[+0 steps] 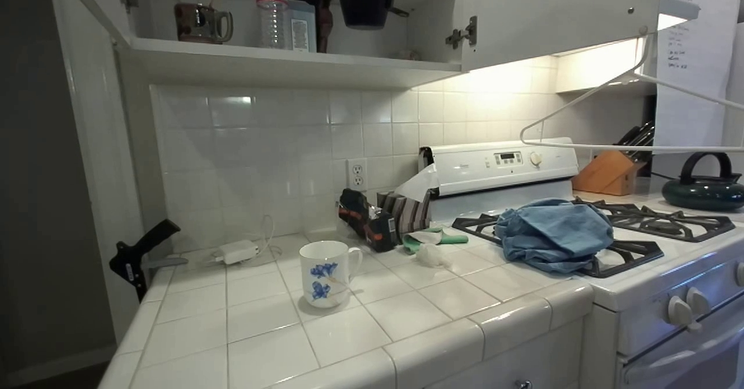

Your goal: Put the black pot in the top cabinet

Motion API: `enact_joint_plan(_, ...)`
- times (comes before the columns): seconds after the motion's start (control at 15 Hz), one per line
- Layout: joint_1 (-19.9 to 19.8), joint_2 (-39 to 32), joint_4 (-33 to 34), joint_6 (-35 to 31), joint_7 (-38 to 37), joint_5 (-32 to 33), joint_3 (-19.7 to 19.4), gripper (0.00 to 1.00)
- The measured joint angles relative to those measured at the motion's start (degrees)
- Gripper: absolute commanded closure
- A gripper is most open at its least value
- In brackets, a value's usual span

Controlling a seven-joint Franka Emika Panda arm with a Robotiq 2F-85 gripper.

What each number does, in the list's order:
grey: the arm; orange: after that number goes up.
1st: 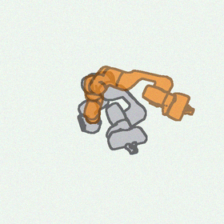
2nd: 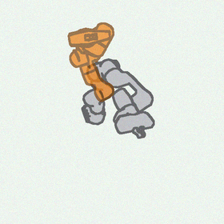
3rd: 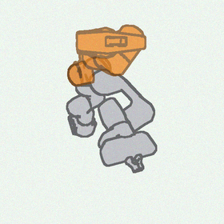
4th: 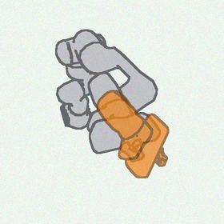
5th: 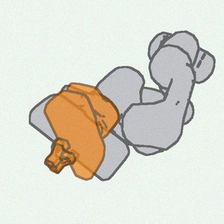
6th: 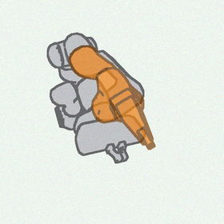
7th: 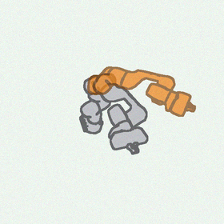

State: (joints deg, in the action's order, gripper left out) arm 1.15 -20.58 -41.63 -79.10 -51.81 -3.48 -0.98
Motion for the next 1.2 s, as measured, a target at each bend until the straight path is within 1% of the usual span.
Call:
enact_joint_plan(0.27, 0.0, -0.6, 0.0, -1.6, -0.9, 0.4, -0.4, 0.99)
enact_joint_plan(0.6, 0.0, -3.9, 0.9, -5.9, -5.3, 0.6, -1.5, 0.99)
enact_joint_plan(0.87, 0.2, -6.5, 3.2, -7.2, -9.0, 0.6, -1.5, 0.99)
enact_joint_plan(1.2, 0.3, -8.0, 6.4, -7.9, -13.2, 0.6, -1.5, 0.99)
